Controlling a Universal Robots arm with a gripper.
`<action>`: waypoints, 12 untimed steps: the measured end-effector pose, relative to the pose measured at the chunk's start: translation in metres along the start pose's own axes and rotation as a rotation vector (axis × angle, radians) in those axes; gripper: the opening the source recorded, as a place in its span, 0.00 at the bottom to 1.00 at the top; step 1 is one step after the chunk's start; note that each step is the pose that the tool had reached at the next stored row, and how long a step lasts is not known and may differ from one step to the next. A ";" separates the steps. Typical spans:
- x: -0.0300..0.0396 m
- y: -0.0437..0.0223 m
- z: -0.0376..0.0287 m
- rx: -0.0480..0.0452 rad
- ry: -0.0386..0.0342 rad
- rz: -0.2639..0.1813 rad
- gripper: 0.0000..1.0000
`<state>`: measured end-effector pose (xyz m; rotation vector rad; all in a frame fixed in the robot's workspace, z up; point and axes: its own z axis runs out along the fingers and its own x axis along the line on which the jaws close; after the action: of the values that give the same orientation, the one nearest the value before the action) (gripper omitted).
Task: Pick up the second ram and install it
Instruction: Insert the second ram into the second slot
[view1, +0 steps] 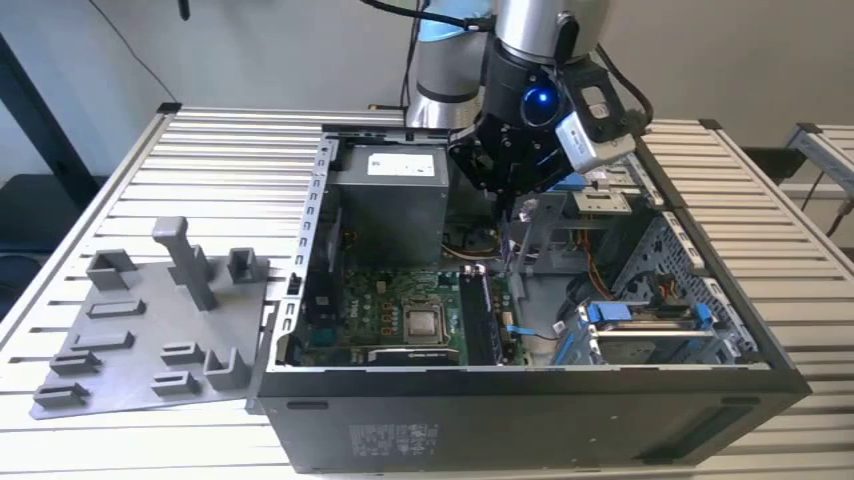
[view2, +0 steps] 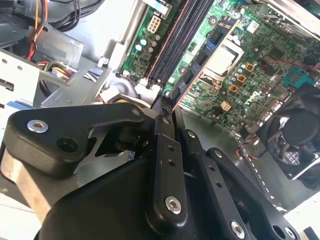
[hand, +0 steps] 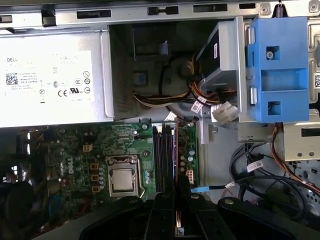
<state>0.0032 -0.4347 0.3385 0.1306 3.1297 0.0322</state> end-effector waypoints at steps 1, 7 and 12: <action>0.0000 -0.0005 0.0010 -0.0001 0.0000 0.000 0.15; -0.0001 -0.0028 0.0065 0.0002 0.0000 0.000 0.15; -0.0001 -0.0035 0.0101 0.0008 -0.0001 0.000 0.15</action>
<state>0.0031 -0.4379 0.3282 0.1307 3.1297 0.0310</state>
